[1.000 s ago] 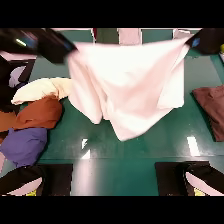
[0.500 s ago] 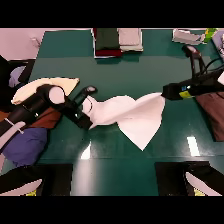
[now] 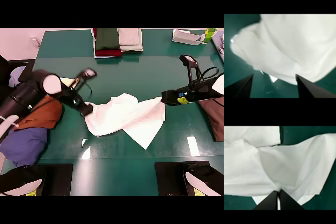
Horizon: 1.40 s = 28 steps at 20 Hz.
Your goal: Fold the shirts.
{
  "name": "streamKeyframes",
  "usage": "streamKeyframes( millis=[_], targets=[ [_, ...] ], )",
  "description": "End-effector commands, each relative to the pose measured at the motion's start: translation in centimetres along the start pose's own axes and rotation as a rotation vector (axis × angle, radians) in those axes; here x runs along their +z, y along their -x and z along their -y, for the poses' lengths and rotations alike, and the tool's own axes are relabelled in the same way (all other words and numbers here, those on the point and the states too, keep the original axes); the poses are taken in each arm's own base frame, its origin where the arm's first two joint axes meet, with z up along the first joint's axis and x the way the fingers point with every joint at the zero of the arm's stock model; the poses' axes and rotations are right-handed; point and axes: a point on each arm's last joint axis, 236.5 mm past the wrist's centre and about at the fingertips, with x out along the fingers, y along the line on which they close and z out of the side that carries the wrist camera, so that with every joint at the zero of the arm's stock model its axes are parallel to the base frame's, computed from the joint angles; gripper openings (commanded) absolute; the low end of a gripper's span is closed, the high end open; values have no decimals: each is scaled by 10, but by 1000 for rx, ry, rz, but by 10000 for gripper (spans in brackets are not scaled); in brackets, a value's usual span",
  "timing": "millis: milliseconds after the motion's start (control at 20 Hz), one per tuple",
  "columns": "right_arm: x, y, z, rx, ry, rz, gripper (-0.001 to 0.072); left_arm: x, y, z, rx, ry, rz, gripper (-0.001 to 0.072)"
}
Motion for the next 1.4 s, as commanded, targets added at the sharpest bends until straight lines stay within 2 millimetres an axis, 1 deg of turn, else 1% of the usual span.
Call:
streamKeyframes(
  millis=[0,50,150,200,250,350,450,500,650,700,750,800,850,900,950,1000,1050,1100,1150,1200,1250,1300,1350],
  targets=[
    [0,0,0,2,-2,1,16,30,6,-59,69,156,94,632],
    [0,0,0,2,-2,1,16,22,-9,-70,44,214,51,631],
    [1,0,-1,3,-2,6,16,5,-41,-79,-3,262,-48,631],
    [2,-1,-1,3,-2,9,16,-2,-56,-78,-18,260,-90,631],
    [2,-1,-1,3,-2,10,16,-4,-70,-73,-53,266,-116,631],
    [2,-1,-1,3,-2,10,16,-3,-91,-59,-136,288,-132,631],
    [2,-1,-1,3,-2,11,16,1,-102,-46,-207,303,-131,630],
    [2,-1,-1,3,-3,9,16,1,-105,-43,-223,303,-134,601],
    [1,-7,0,1,-7,-8,16,-1,-107,-45,-216,301,-143,600],
    [2,-10,1,0,-9,-11,16,-3,-107,-45,-213,298,-149,371],
    [4,-11,1,0,-10,-7,16,-4,-107,-45,-212,296,-151,87],
    [7,-11,1,1,-10,5,16,-3,-107,-45,-212,293,-150,34],
    [11,-8,0,4,-8,25,16,-1,-104,-47,-206,280,-145,28],
    [18,-2,-1,0,0,49,16,3,-96,-52,-184,261,-135,28],
    [28,8,-4,1,10,82,16,14,-81,-58,-148,244,-102,28],
    [43,25,-7,-2,23,129,16,32,-55,-68,-92,218,-34,28],
    [60,49,-12,-7,48,187,16,53,-20,-75,-40,194,54,28],
    [77,76,-17,-20,79,254,16,76,27,-80,23,154,165,28],
    [93,106,-22,-30,103,328,16,95,76,-81,74,123,278,28],
    [108,142,-29,-38,126,412,16,109,133,-78,126,90,401,28],
    [119,176,-34,-44,142,490,16,117,185,-71,161,64,515,28],
    [126,211,-44,-36,169,567,16,119,239,-59,186,43,633,28],
    [131,245,-49,-39,185,643,16,115,283,-47,200,40,728,28]
  ],
)
